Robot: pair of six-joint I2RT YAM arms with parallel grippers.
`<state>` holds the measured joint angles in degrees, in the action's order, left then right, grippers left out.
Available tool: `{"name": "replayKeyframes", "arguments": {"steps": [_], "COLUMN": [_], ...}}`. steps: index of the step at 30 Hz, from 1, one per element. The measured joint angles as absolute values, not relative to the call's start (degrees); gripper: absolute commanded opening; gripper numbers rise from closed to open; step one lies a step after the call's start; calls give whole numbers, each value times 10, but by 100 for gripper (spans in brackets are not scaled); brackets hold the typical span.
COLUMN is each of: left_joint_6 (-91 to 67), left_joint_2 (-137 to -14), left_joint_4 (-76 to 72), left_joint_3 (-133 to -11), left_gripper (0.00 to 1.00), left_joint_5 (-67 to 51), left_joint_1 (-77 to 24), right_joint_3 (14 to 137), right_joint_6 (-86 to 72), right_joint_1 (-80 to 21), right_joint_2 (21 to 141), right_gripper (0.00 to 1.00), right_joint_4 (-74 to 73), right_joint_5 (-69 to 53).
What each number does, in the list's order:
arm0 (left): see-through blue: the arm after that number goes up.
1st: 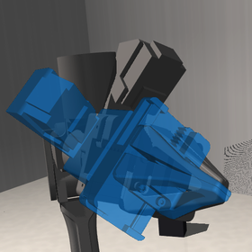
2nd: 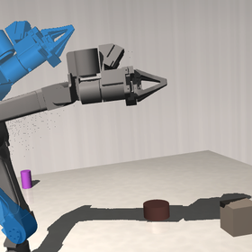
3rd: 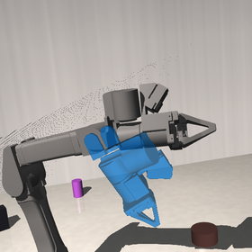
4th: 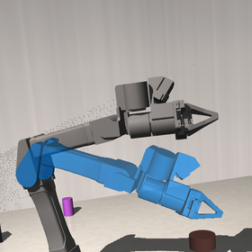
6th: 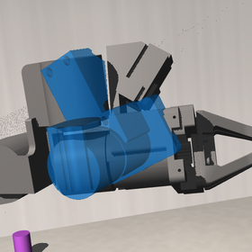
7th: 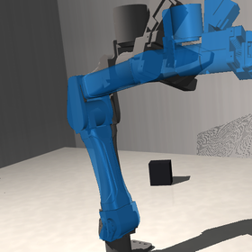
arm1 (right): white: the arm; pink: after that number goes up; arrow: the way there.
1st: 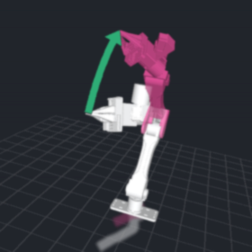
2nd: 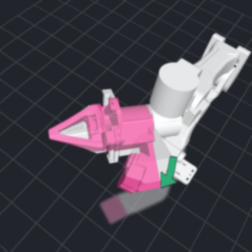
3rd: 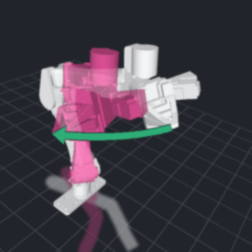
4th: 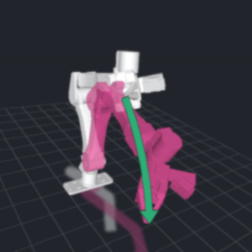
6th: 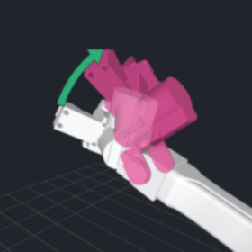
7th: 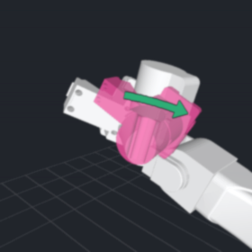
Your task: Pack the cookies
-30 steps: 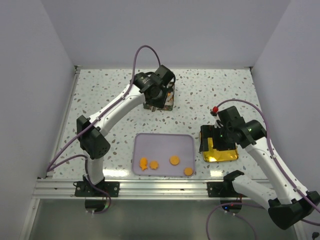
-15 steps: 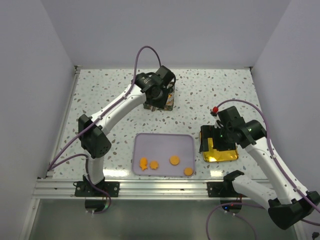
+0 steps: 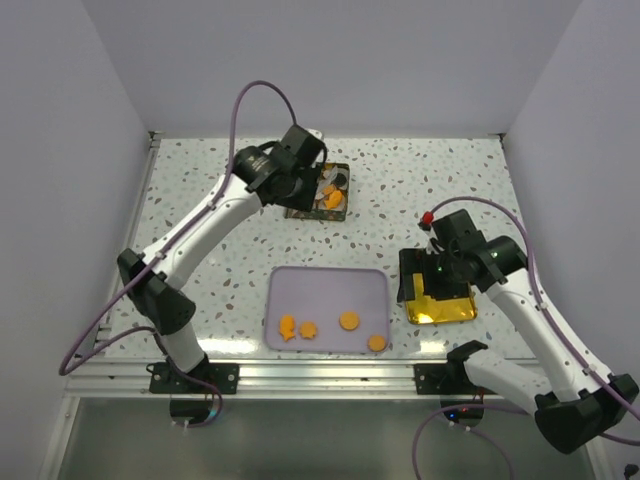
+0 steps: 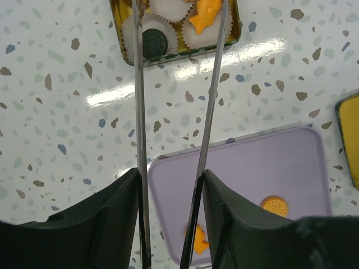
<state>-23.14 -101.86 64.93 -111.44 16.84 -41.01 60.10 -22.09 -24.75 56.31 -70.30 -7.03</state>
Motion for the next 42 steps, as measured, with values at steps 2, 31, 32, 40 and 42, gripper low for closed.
{"name": "replayKeyframes", "arguments": {"steps": [2, 31, 32, 40, 42], "left_joint_6": [-232, -214, -214, -203, -202], "left_joint_2": [-971, -838, -842, -866, -869], "left_joint_4": [643, 444, 439, 396, 391], "left_joint_3": [-1072, -657, -656, -615, -603], "left_gripper": [52, 55, 56, 63, 66], "left_joint_5": [168, 94, 91, 60, 51], "left_joint_1": [-397, -172, -171, -160, -157], "right_joint_3": [601, 601, 601, 601, 601], "right_joint_6": [-221, -236, -237, -251, -255], "right_joint_1": [-248, -248, -248, -248, -248], "right_joint_2": [569, 592, 592, 583, 583], "right_gripper": [99, 99, 99, 99, 99], "right_joint_4": [-697, -677, -677, -677, -677], "right_joint_5": [-70, -88, -88, -87, -87]}}
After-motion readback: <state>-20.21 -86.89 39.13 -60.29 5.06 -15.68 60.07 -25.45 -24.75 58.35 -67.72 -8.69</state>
